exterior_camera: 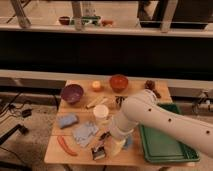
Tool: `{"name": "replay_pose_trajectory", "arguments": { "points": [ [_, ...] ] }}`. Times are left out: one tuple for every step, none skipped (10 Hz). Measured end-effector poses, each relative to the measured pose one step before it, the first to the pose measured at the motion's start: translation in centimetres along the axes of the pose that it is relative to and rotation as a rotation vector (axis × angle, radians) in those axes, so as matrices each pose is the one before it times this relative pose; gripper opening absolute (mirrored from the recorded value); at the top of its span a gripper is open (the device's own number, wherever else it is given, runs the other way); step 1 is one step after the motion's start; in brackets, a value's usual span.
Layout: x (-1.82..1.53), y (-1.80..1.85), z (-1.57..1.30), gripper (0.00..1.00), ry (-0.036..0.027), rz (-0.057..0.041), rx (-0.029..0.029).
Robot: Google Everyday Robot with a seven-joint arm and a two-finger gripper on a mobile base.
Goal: Place brush in purple bowl
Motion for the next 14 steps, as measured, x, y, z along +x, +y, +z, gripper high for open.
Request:
{"name": "replay_pose_trajectory", "arguments": {
  "points": [
    [-0.252,-1.015,0.768,0.8,-0.00924,-0.00513,0.00251],
    [-0.292,-0.777,0.75,0.8,-0.00735,-0.00985,0.00087],
    [-0.06,-0.678,0.5,0.8,-0.00616,-0.00731,0.00344],
    [0.047,-0.622,0.454,0.8,-0.00787,-0.00348,0.00306],
    [0.164,-0.337,0.322,0.8,-0.00669,-0.00146,0.00307],
    [0.315,-0.225,0.36,0.8,-0.00717,0.00182,0.00464],
    [0.331,-0.197,0.42,0.8,-0.00663,0.00346,0.00589],
    [0.401,-0.219,0.453,0.8,-0.00687,0.00623,0.00787],
    [0.452,-0.127,0.27,0.8,-0.00337,0.00841,0.00524],
    [0.928,0.005,0.5,0.8,-0.00276,0.01755,0.00562],
    [0.812,-0.02,0.368,0.8,-0.00051,0.01748,0.00217],
    [0.759,-0.091,0.435,0.8,0.00044,0.01478,-0.00208],
    [0.637,-0.137,0.469,0.8,-0.0004,0.01167,-0.00399],
    [0.762,-0.129,0.53,0.8,0.00048,0.0126,-0.00735]
  ]
}}
